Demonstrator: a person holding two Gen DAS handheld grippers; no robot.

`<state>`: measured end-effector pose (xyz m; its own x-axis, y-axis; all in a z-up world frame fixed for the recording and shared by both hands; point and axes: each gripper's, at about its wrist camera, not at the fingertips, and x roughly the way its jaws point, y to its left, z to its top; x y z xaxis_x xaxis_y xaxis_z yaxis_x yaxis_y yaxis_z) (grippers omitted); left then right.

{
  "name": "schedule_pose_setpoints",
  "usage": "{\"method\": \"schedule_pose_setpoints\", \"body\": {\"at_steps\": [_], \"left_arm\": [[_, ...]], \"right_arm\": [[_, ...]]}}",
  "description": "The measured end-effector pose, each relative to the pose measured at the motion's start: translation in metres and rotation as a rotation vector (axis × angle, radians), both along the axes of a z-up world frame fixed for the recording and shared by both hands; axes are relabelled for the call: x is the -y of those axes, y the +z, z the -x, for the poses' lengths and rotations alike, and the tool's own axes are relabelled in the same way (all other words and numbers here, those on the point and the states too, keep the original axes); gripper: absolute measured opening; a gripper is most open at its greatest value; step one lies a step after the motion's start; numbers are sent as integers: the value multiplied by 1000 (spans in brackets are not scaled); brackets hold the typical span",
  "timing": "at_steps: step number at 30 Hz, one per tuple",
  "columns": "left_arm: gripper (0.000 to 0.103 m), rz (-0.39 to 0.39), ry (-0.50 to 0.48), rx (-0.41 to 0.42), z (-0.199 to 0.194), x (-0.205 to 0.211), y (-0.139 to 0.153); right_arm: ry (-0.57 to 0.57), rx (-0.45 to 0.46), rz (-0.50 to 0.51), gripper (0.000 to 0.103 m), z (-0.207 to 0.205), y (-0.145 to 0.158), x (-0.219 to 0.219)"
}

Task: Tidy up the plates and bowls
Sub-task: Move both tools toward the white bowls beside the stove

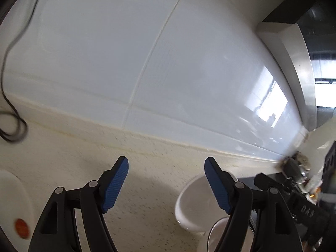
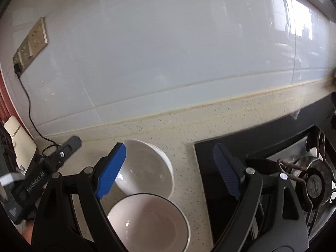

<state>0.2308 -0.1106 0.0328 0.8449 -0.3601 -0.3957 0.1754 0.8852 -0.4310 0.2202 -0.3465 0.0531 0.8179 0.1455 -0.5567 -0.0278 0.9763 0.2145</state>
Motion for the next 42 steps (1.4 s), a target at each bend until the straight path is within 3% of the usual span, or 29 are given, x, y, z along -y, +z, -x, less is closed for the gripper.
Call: {"method": "schedule_pose_setpoints", "body": {"at_steps": [3, 14, 16, 21, 27, 32, 35, 42], "left_arm": [[75, 23, -66, -58, -12, 3, -18], [75, 3, -172, -94, -23, 20, -39], [74, 1, -171, -88, -23, 22, -39], [74, 4, -159, -92, -21, 19, -37], [74, -32, -133, -91, -21, 18, -35], [74, -22, -129, -111, -25, 15, -37], [74, -30, -140, -107, -25, 17, -35], [74, -37, -146, -134, -29, 20, -37]], "right_arm": [[-6, -23, -6, 83, -2, -6, 3], [-46, 10, 55, 83, 5, -1, 0], [-43, 8, 70, 84, 4, -1, -1], [-87, 8, 91, 99, 7, 7, -4], [-165, 39, 216, 101, 11, 14, -17], [-125, 42, 239, 101, 9, 12, -20], [-73, 47, 177, 101, 9, 7, -11], [13, -62, 185, 101, -4, -8, -18]]}}
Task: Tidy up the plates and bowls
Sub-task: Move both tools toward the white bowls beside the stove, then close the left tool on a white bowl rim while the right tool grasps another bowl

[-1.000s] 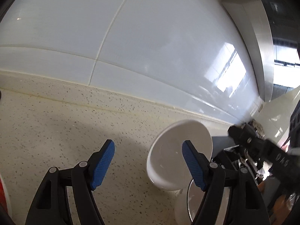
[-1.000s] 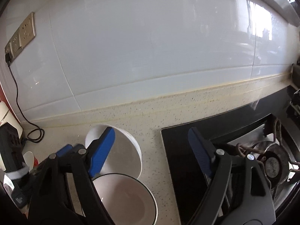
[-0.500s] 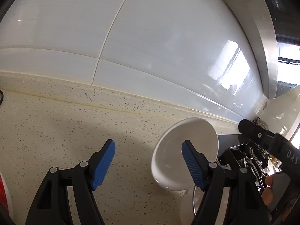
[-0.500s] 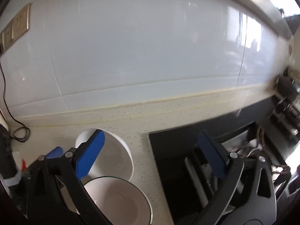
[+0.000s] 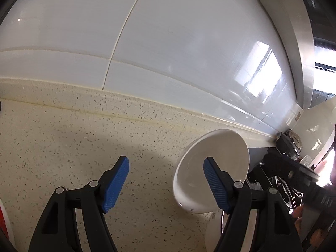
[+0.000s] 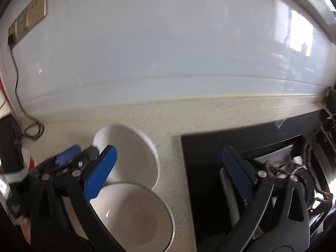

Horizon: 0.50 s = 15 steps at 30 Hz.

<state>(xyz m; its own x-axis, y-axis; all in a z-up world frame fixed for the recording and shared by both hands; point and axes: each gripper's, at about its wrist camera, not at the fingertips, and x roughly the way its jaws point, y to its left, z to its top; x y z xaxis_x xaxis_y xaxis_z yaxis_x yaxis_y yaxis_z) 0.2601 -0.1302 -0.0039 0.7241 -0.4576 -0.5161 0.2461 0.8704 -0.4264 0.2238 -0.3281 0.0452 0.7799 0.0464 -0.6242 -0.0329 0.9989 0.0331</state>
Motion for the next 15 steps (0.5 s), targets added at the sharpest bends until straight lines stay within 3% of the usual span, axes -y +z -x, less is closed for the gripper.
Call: {"method": "schedule_pose_setpoints", "body": {"at_steps": [8, 11, 13, 15], "left_arm": [[65, -18, -24, -22, -5, 7, -1], [57, -22, -36, -36, -6, 9, -3], [53, -24, -44, -42, -7, 10, -3], [50, -29, -48, -46, -8, 12, -4]], "right_arm": [[13, -77, 52, 101, -7, -14, -6], [20, -93, 52, 100, -11, -18, -6], [27, -98, 55, 96, -11, -18, -7], [34, -114, 59, 85, -13, -22, -7]]}}
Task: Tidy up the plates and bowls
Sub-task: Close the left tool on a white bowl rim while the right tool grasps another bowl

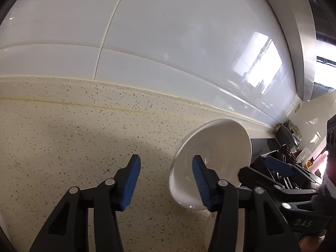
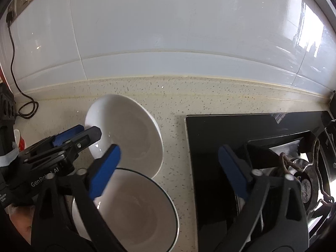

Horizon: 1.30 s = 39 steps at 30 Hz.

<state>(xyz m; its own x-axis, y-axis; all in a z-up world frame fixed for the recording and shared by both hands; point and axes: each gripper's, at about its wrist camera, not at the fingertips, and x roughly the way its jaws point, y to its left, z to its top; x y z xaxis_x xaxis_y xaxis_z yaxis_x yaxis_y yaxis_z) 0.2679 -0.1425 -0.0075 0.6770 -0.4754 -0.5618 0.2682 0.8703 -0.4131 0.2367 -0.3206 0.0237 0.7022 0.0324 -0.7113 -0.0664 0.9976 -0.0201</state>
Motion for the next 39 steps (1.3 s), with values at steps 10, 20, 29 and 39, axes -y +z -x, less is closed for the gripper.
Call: {"method": "schedule_pose_setpoints", "body": {"at_steps": [10, 20, 29, 39], "left_arm": [[35, -19, 4, -41, -6, 7, -4], [10, -44, 3, -48, -9, 17, -4], [10, -40, 1, -51, -12, 16, -8], [9, -50, -3, -39, -8, 16, -7]], "right_arm": [[28, -70, -91, 44, -11, -12, 9], [40, -57, -92, 44, -9, -9, 7], [36, -8, -95, 76, 2, 5, 11], [28, -43, -112, 67, -8, -4, 12]]}}
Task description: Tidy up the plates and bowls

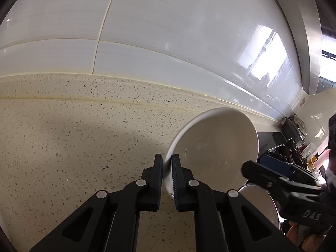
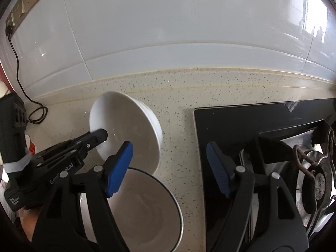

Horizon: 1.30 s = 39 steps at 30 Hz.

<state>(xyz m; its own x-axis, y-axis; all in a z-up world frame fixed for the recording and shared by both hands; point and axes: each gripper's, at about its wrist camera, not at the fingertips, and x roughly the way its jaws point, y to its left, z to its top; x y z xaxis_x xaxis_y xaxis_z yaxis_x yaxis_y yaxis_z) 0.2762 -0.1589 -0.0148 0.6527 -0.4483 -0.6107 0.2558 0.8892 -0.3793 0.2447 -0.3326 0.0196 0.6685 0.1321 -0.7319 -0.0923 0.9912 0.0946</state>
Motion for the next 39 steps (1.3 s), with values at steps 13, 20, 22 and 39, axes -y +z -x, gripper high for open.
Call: {"method": "schedule_pose_setpoints", "body": {"at_steps": [13, 20, 22, 39], "left_arm": [[8, -51, -14, 47, 7, 13, 8], [8, -62, 6, 66, 11, 12, 11], [8, -67, 11, 77, 15, 12, 14], [7, -52, 40, 123, 23, 6, 23]], "right_arm": [[35, -30, 3, 20, -8, -13, -7], [42, -22, 8, 17, -5, -10, -9], [44, -17, 12, 17, -5, -9, -10], [44, 36, -1, 17, -1, 0, -10]]}}
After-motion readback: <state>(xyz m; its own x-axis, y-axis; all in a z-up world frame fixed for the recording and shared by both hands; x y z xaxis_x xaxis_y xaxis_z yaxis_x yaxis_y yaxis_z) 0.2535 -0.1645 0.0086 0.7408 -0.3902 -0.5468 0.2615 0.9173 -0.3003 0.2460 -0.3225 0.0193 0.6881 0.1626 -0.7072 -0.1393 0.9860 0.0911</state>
